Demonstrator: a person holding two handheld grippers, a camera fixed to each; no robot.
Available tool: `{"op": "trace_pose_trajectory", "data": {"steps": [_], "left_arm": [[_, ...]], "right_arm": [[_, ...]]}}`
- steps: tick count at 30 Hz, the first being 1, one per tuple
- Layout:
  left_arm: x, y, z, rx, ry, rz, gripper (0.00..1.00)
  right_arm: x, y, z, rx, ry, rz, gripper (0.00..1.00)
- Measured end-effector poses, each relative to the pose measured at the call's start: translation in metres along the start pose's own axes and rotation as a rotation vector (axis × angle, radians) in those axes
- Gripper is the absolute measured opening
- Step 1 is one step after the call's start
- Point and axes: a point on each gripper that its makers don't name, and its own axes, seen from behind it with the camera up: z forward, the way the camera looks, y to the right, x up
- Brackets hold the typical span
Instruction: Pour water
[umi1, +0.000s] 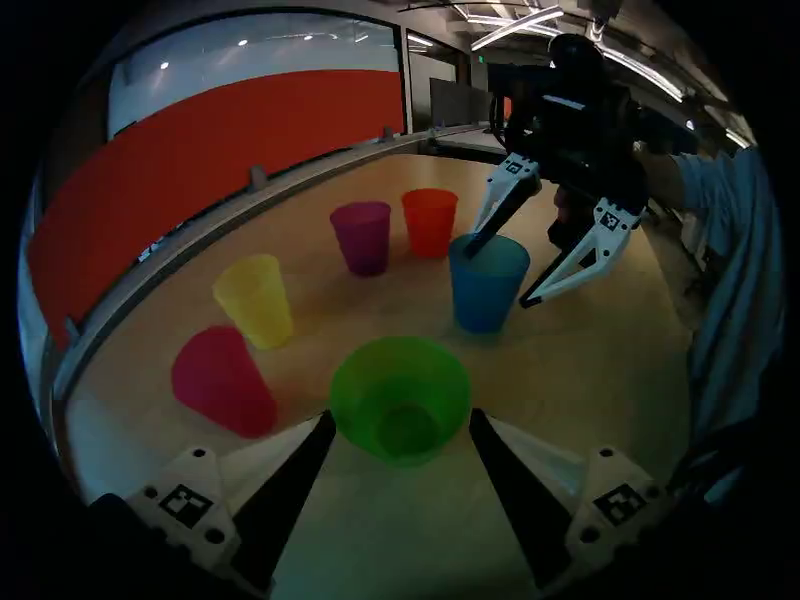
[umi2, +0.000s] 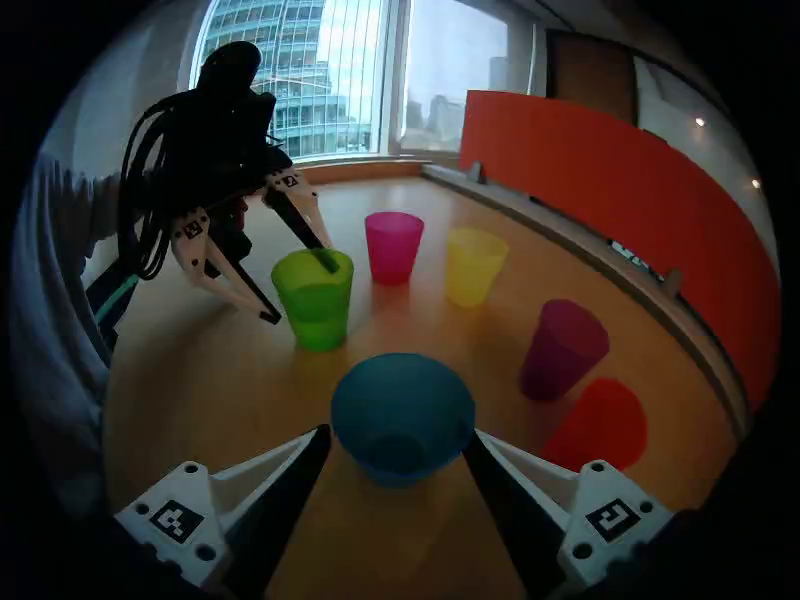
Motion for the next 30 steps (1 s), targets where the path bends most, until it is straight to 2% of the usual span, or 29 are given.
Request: {"op": "trace_pose_trajectory", "data": {"steps": [9,17,30], "left_arm": [[-0.005,-0.002,-0.018,0.037,0.008,-0.017,1.0],[-0.012,-0.001,-0.038,0.073,0.017,-0.045,1.0],[-0.015,-0.013,-0.07,0.202,0.069,-0.099,1.0]], "right_arm": [[-0.009,0.002,-0.017,-0.031,0.0,0.015,1.0],[-0.018,0.008,-0.039,-0.087,0.011,0.046,1.0],[-0.022,0.013,-0.068,-0.171,0.068,0.119,1.0]]}}
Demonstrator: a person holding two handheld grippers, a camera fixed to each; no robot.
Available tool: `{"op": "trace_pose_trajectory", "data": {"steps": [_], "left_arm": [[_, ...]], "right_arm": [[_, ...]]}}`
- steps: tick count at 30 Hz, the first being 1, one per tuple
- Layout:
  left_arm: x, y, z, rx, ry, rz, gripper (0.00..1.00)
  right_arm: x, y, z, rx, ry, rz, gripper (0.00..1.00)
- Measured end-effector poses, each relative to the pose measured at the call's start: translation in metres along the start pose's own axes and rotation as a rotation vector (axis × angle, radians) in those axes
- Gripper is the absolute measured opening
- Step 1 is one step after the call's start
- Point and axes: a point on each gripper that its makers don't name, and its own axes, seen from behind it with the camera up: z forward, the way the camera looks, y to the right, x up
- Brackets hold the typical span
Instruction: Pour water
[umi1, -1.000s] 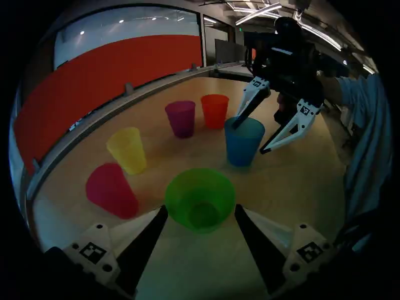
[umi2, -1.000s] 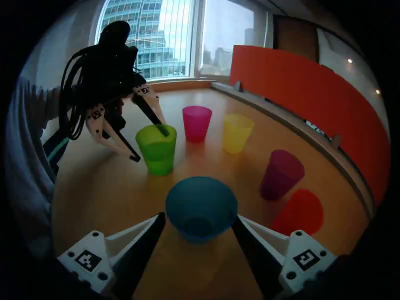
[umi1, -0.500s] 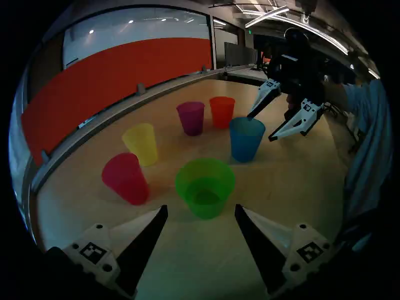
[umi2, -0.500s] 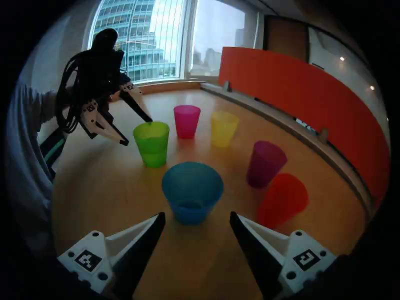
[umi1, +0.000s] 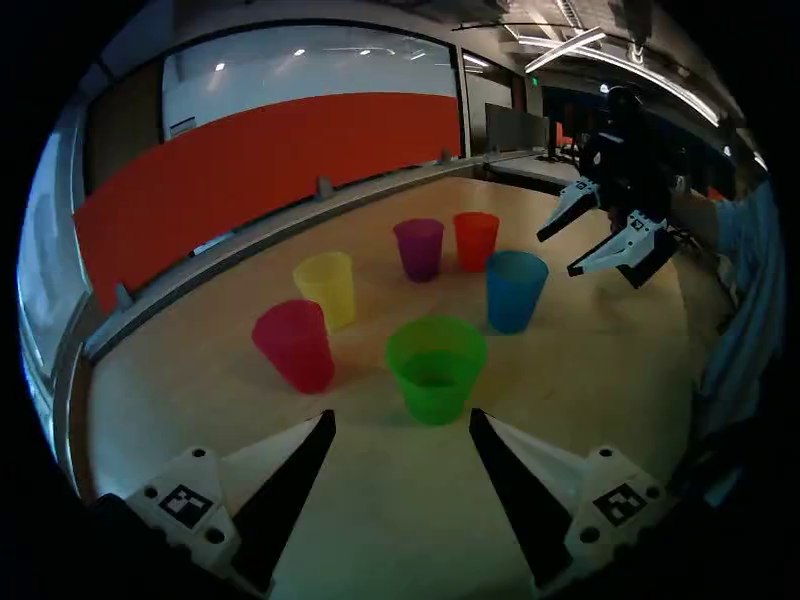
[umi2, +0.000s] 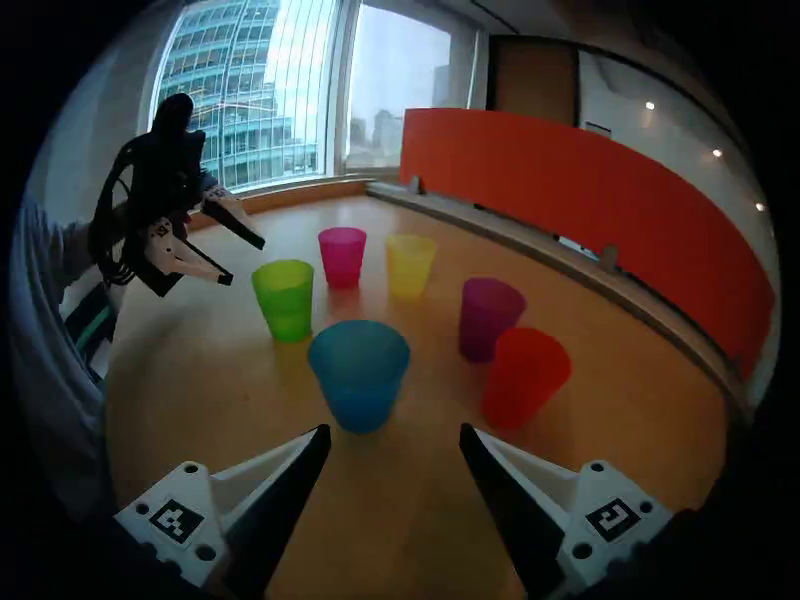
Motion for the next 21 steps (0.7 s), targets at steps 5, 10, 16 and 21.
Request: {"op": "trace_pose_trajectory", "data": {"steps": [5,10,16,21], "left_arm": [[-0.003,-0.012,-0.01,0.075,0.016,-0.021,1.0],[-0.004,-0.022,-0.02,0.143,0.042,-0.055,1.0],[-0.003,-0.038,-0.03,0.23,0.085,-0.093,1.0],[0.004,-0.052,-0.041,0.305,0.135,-0.117,1.0]], "right_arm": [[0.0,0.007,-0.008,-0.045,0.021,0.03,1.0],[0.005,0.015,-0.018,-0.097,0.054,0.06,1.0],[0.013,0.024,-0.03,-0.17,0.1,0.088,1.0],[0.022,0.031,-0.038,-0.226,0.141,0.104,1.0]]}}
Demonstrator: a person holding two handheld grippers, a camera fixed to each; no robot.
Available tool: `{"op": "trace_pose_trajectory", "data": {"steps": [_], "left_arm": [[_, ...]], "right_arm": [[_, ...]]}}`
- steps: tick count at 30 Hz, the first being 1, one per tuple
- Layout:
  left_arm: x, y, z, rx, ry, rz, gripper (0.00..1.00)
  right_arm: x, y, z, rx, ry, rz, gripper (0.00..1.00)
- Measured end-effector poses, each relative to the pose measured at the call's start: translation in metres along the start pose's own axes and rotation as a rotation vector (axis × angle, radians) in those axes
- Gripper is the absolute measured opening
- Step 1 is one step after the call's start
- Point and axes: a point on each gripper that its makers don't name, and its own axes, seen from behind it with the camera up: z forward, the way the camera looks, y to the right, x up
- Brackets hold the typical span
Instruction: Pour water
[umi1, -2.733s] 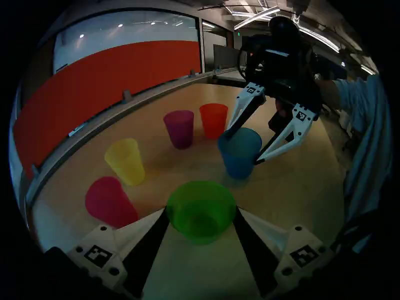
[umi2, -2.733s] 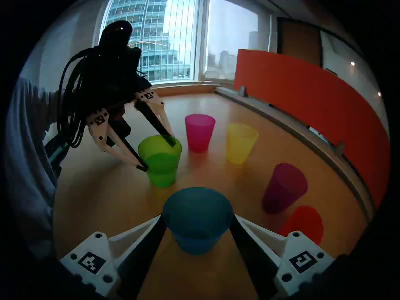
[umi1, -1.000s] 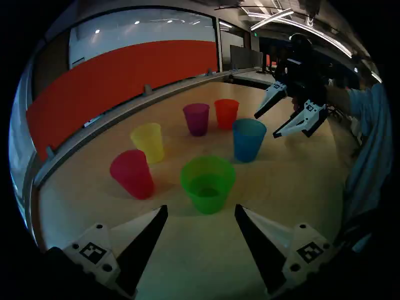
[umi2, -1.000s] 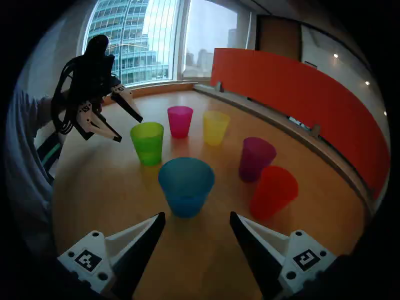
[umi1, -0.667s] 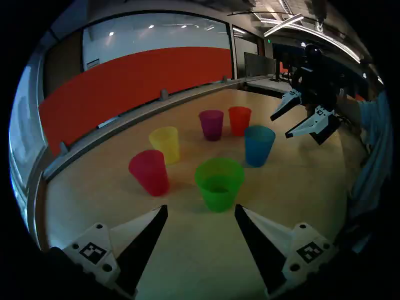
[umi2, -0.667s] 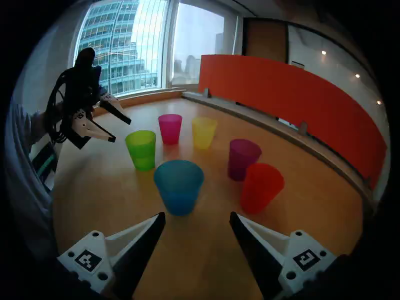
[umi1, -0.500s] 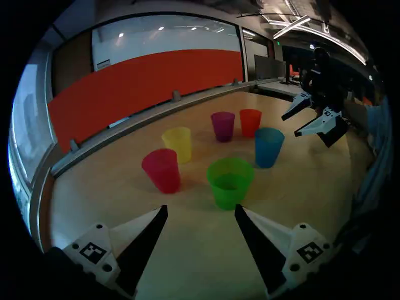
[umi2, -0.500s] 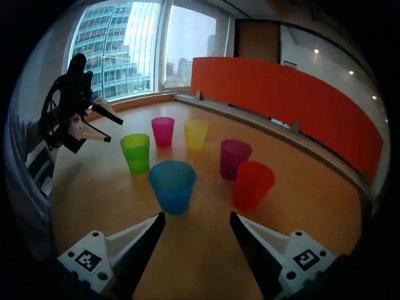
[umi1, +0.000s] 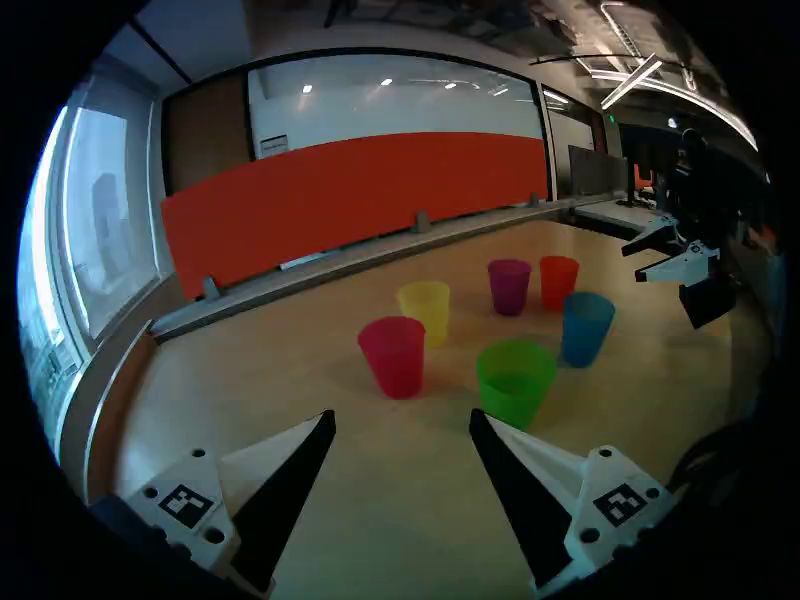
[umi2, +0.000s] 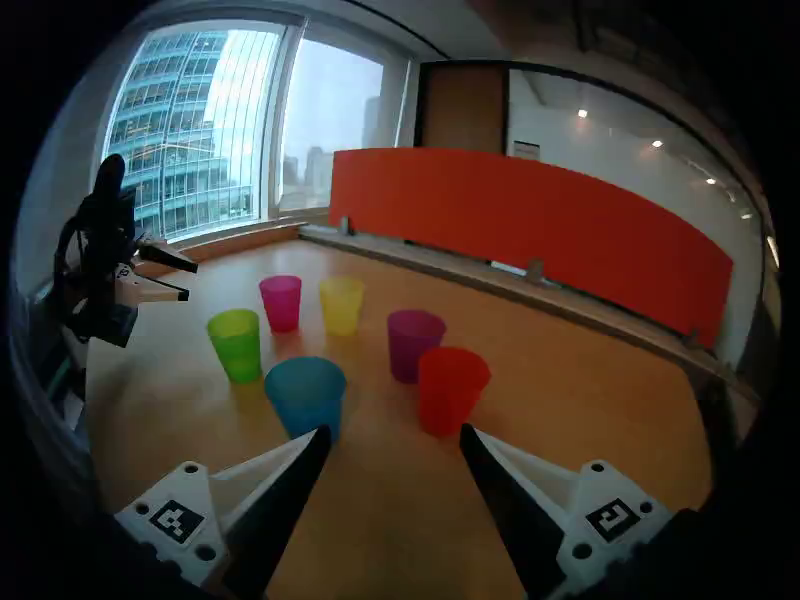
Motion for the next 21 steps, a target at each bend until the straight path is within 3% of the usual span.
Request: {"op": "trace_pose_trajectory", "data": {"steps": [11,21], "left_arm": [[0.019,-0.023,-0.008,0.121,0.107,-0.048,1.0],[0.038,-0.039,-0.023,0.217,0.209,-0.051,1.0]], "right_arm": [[0.028,0.024,-0.006,-0.156,0.095,0.012,1.0],[0.058,0.052,-0.019,-0.311,0.218,0.059,1.0]]}}
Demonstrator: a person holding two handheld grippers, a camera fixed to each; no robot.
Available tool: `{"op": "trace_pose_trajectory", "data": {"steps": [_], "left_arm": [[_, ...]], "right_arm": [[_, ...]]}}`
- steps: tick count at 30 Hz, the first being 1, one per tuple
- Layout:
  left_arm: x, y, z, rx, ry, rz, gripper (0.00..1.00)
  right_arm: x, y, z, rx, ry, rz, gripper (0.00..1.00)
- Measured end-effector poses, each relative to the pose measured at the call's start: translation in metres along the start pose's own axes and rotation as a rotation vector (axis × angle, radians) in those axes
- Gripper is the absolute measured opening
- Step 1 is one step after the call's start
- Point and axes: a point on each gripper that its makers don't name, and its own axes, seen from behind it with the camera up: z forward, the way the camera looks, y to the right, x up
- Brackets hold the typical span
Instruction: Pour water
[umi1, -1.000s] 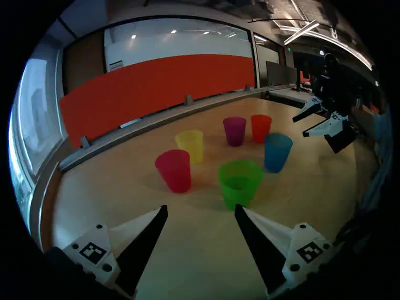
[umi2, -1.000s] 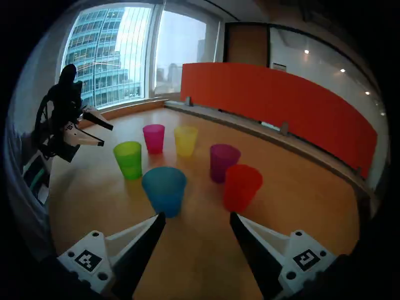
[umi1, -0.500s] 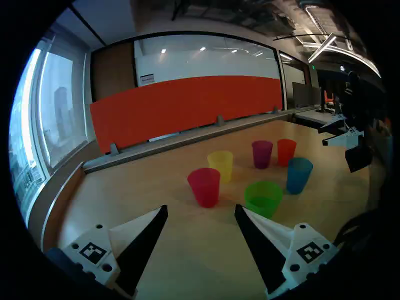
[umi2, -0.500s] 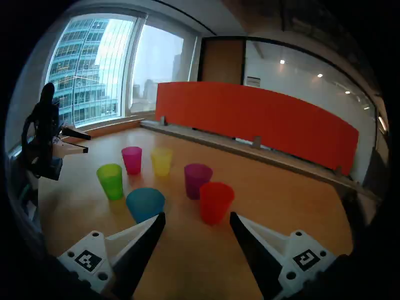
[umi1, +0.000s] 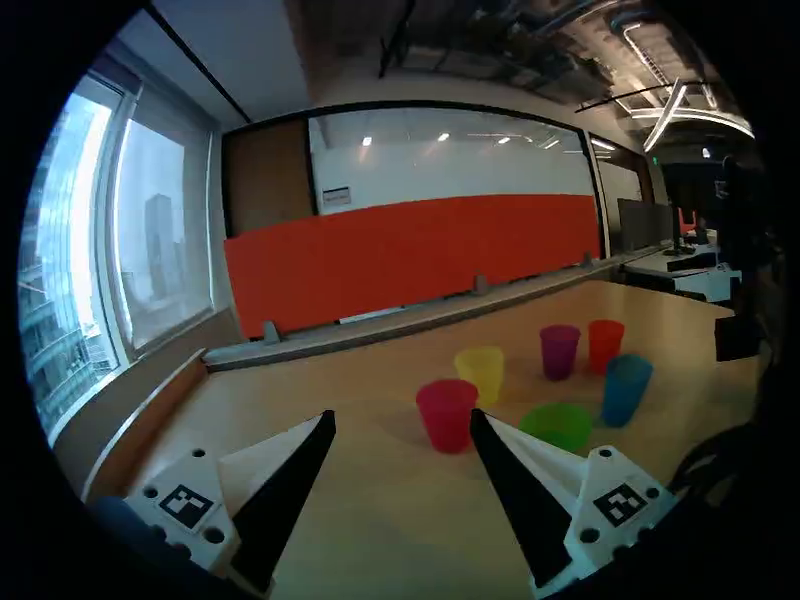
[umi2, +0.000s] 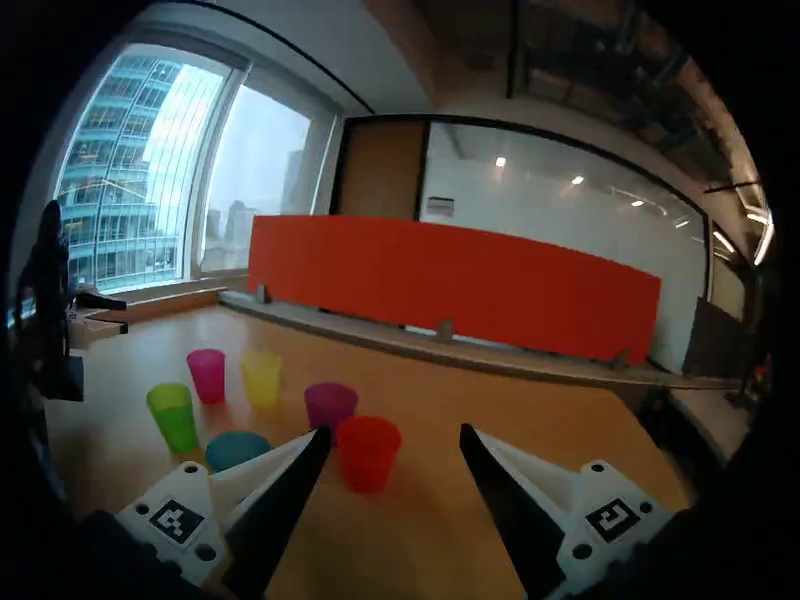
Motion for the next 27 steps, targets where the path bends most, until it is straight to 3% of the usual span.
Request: {"op": "trace_pose_trajectory", "data": {"steps": [6,15,27], "left_arm": [[0.018,-0.014,-0.007,0.072,0.072,-0.013,1.0],[0.03,-0.023,-0.015,0.121,0.135,-0.125,1.0],[0.039,-0.029,-0.017,0.148,0.174,-0.174,1.0]], "right_arm": [[0.016,0.017,-0.002,-0.082,0.066,0.037,1.0],[0.034,0.045,-0.01,-0.208,0.173,0.08,1.0],[0.045,0.051,-0.02,-0.277,0.219,0.072,1.0]]}}
